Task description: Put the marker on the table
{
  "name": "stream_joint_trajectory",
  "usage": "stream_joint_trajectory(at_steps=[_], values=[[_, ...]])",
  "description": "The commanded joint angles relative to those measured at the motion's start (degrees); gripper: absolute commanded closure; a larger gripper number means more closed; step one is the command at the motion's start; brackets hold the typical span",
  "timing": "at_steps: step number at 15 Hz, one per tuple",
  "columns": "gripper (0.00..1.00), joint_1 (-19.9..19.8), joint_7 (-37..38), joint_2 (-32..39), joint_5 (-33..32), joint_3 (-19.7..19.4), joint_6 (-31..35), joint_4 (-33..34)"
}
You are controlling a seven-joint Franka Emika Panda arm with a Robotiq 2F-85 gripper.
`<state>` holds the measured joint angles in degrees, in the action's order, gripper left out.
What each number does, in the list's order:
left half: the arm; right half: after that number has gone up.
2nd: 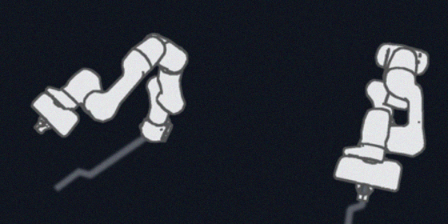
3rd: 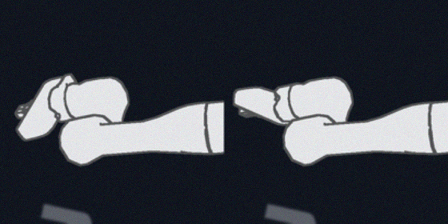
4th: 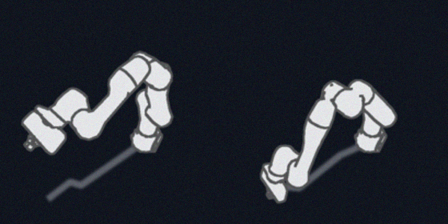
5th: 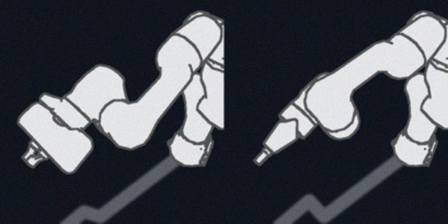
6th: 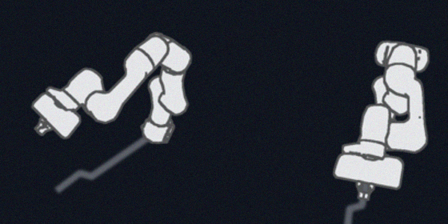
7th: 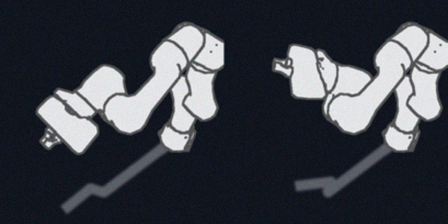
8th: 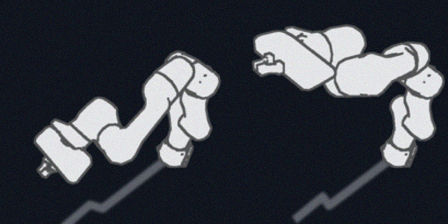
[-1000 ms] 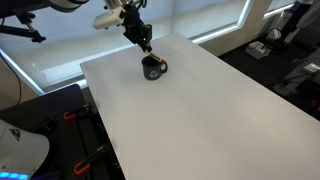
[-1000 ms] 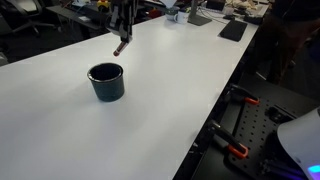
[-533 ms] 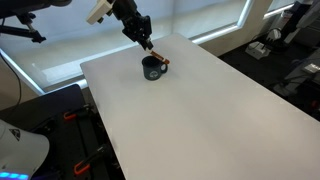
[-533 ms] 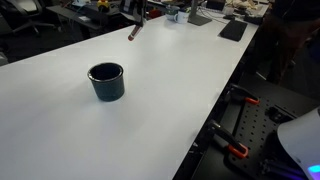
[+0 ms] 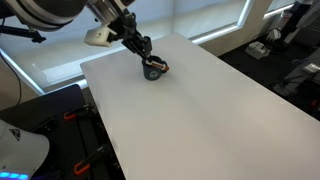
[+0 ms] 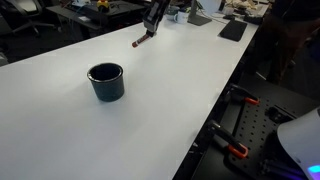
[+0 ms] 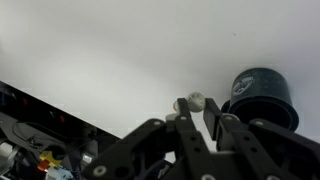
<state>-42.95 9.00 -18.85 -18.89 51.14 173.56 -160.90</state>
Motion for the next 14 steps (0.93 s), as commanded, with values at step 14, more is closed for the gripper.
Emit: stream_joint_trajectory(at_steps=[14], values=[[0.95,-14.9,-0.4,18.6,-22.3,0.3,6.2,0.9]])
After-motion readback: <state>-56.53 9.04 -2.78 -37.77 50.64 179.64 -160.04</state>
